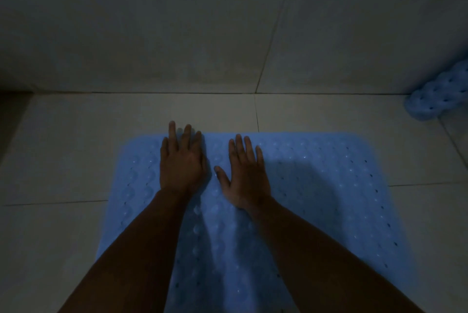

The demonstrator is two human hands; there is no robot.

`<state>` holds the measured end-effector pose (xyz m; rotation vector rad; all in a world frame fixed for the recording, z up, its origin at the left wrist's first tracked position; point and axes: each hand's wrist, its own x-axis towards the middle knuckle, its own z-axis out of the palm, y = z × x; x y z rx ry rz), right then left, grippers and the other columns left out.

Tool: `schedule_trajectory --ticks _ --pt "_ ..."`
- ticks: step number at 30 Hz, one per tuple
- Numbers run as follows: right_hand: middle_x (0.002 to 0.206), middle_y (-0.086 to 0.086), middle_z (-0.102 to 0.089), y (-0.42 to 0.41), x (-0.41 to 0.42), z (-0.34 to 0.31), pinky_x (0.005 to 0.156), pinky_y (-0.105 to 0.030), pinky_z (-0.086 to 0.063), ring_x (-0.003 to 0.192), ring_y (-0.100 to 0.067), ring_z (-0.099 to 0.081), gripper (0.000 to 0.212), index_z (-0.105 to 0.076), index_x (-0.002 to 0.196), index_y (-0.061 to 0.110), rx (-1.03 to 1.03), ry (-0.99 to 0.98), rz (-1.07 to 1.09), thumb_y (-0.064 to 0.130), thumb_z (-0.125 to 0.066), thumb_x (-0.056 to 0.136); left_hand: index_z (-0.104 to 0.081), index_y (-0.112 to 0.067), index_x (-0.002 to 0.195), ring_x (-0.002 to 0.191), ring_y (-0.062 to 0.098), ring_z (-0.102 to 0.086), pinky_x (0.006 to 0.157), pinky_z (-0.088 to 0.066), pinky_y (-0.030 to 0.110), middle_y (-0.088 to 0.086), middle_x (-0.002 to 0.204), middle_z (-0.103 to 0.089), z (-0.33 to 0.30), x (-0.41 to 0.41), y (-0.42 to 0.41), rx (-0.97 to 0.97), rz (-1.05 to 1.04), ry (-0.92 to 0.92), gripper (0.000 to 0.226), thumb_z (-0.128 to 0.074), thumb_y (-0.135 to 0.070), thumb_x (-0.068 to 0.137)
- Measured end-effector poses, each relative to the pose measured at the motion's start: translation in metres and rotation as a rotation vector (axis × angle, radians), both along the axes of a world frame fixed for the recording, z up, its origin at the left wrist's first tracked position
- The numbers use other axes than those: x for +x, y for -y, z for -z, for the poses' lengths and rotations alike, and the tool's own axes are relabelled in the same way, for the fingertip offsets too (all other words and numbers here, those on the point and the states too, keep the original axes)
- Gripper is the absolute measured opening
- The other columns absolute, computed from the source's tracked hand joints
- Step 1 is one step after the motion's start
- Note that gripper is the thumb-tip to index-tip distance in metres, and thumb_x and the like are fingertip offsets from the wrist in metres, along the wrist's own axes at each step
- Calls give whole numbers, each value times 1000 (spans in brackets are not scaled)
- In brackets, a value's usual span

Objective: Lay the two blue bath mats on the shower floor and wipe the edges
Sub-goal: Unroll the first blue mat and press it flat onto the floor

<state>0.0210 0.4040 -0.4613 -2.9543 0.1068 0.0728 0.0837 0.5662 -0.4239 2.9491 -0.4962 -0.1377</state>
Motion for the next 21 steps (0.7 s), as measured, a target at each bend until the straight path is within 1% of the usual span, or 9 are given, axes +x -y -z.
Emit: schedule_trajectory --ticks 2,5,6,8,11,14,17,19,21 --pt "169 -9 1 0 -1 -3 125 -52 0 156 -24 10 86 -8 160 12 35 -44 -6 67 -22 97 -33 -12 157 156 40 3 123 -16 58 15 166 -25 4 3 -3 -17 -30 1 69 -20 -43 97" --pt "169 -9 6 4 10 -22 125 -53 4 155 -25 11 89 -5 161 11 160 -220 -42 68 -29 97 -30 -11 158 156 40 7 124 -14 57 15 167 -22 5 6 -8 2 -48 -5 61 -34 -38 103" --pt "169 -9 4 9 19 -35 125 -51 2 156 -25 8 86 -7 160 11 213 -308 -41 66 -31 98 -28 -11 159 156 40 9 125 -12 58 15 168 -19 3 6 -7 20 -49 -24 61 -37 -36 104" --pt "168 -10 -11 29 42 -70 126 -44 -9 155 -27 -10 76 -19 159 12 340 -449 -6 60 -33 102 -20 -12 161 154 41 16 125 -8 58 13 170 -11 -3 5 0 55 -52 -81 63 -35 -37 105" --pt "159 -10 -38 70 61 -110 120 -37 -27 146 -29 -36 59 -41 152 11 327 -370 7 48 -38 105 -11 -16 163 153 41 21 126 -2 56 9 171 -1 -14 -1 29 57 -38 -134 64 -28 -40 106" --pt "150 -11 -51 107 52 -119 114 -39 -36 137 -31 -46 49 -53 143 11 245 -352 -12 39 -40 105 -7 -17 163 153 40 22 126 0 54 9 171 2 -18 -12 69 52 63 -128 64 -25 -42 107" --pt "142 -9 -59 133 39 -111 109 -39 -42 130 -30 -53 42 -60 136 13 272 -267 28 35 -45 104 -8 -16 163 154 37 21 127 2 53 9 171 2 -9 -25 108 -42 163 -111 64 -24 -44 107" --pt "136 -8 -63 148 32 -99 107 -38 -44 126 -28 -56 39 -63 131 14 298 -167 76 34 -49 102 -7 -17 163 154 34 22 127 5 52 8 171 6 8 -36 132 -66 218 -129 70 -20 -54 106" --pt "126 -6 -68 158 25 -84 102 -40 -48 120 -26 -60 38 -69 121 15 315 -71 105 38 -48 98 1 -18 163 154 32 25 125 9 55 8 170 15 25 -44 143 -36 238 -128 86 -16 -72 99"
